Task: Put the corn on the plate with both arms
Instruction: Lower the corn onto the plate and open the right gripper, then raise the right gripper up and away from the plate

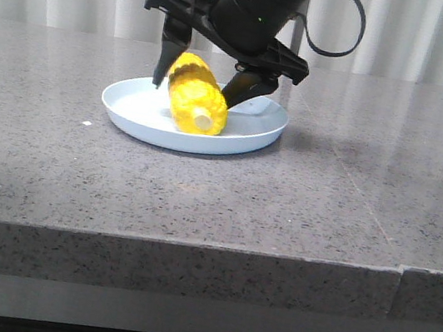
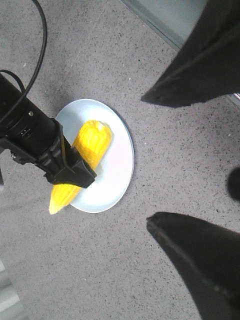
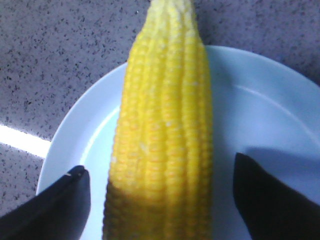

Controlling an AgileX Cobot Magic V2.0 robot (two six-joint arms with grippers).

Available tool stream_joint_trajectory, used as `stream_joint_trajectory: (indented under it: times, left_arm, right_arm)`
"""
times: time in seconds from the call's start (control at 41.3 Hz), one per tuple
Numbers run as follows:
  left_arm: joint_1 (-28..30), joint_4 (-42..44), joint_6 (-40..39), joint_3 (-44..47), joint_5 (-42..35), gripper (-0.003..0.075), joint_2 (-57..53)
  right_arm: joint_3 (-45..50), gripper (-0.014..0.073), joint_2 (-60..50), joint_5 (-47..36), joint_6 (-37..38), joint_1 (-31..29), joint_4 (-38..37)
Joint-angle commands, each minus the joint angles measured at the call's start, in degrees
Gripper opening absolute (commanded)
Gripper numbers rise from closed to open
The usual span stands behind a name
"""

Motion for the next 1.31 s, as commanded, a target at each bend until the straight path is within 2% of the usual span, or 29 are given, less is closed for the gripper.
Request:
stream_joint_trajectory:
  times: [0.0,0.169,0.339,0.557,0.847,1.162,1.283]
  left_arm:
    - [-0.4,-1.2,-0.1,-1.5,-3.6,0.0438,-0.3]
    - [-0.4,-1.2,-0.1,-1.5,-3.6,0.0438,-0.3]
    - [-0.4,-1.2,-0.1,-1.5,-3.6,0.0438,-0.3]
    - [-0.4,-1.2,-0.1,-1.5,-3.6,0.0438,-0.3]
    - [-0.4,-1.2,-0.1,-1.5,-3.6,0.0438,-0.3]
    - [-0.4,-1.2,-0.1,-1.5,-3.6,0.0438,-0.3]
    - [-0.4,-1.2,-0.1,-1.5,-3.6,0.0438,-0.3]
  right_arm:
    - [-1.9,0.0657,-4.8,-3.2,0.1,-0.1,0.4]
    - [-1.9,0.0654,-9.6,-1.7,-3.0,-0.1,-1.6]
    - [-1.2,0.0654,-17.6,3.2,-8.2,-0.1,-7.1]
    - [8.3,0.0654,-32.3,6.3,-14.5,-0.1,-10.9]
    - [25.6,0.0654,-52.0,8.4,-14.7,-0.1,-13.9]
    - [38.4,0.0654,-70.1,15.0,-14.4,-0.1,-15.5]
    - [41.5,0.0654,-75.8,16.7,-12.2,-0.1,-16.1]
